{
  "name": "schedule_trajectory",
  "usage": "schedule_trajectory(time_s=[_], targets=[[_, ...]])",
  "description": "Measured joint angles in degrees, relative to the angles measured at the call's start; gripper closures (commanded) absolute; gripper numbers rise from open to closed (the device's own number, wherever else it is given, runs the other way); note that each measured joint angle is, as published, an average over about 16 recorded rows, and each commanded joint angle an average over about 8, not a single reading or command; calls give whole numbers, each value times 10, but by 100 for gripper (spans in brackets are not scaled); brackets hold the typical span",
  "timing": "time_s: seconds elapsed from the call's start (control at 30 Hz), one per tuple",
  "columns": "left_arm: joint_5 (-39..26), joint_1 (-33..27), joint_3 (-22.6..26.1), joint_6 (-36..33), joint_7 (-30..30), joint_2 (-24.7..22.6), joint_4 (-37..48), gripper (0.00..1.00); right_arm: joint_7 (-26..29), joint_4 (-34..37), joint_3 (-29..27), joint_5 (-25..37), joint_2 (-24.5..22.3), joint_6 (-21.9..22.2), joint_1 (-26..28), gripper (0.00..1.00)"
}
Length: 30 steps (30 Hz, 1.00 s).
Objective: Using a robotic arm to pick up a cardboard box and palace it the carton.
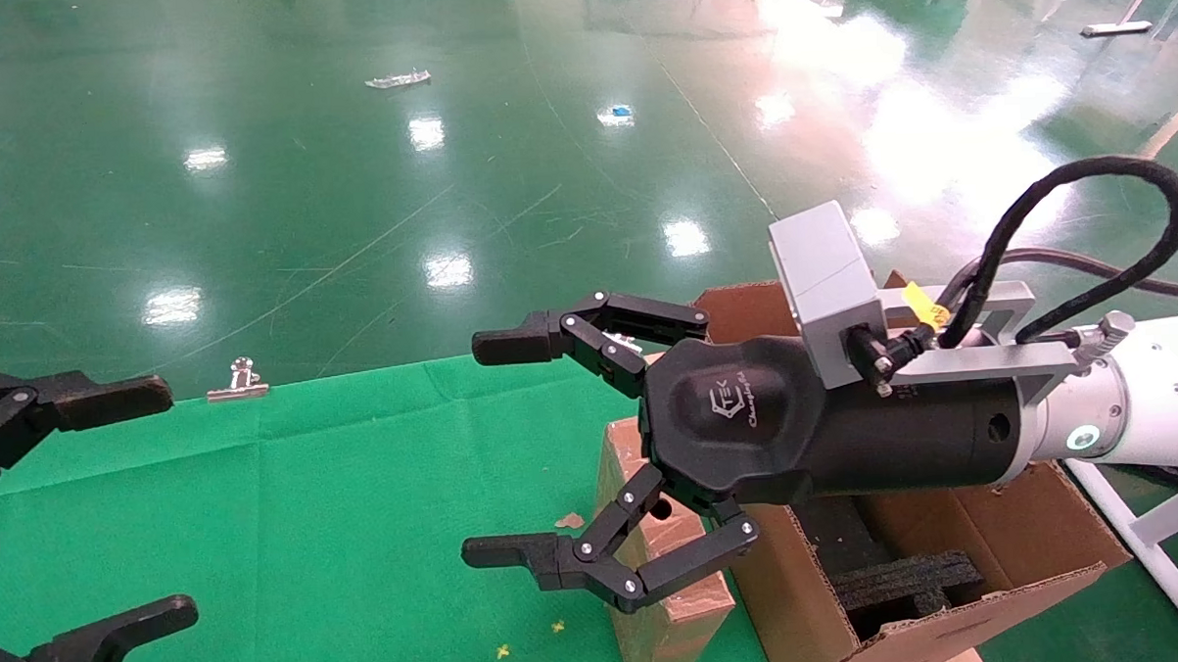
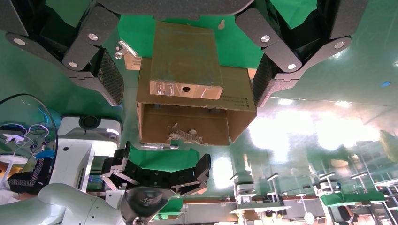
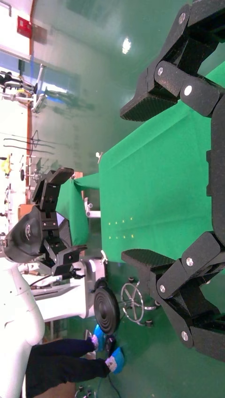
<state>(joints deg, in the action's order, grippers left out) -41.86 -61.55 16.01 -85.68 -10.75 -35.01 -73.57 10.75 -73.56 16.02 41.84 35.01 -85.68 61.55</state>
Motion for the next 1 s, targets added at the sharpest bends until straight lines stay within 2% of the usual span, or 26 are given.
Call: schedule_trajectory(time_s=[0.4, 0.57, 0.77, 1.0], targets=[[0, 0, 0, 0, 0, 0, 0, 0, 0, 0, 1, 1, 0, 0, 0, 0], [0, 0, 0, 0, 0, 0, 0, 0, 5, -8, 15, 28, 1, -4, 7, 0], [0, 0, 0, 0, 0, 0, 0, 0, 2, -23, 64, 112, 14, -20, 44, 0], [0, 0, 1, 0, 1, 0, 1, 0, 6, -40, 164, 253, 44, -36, 136, 0]])
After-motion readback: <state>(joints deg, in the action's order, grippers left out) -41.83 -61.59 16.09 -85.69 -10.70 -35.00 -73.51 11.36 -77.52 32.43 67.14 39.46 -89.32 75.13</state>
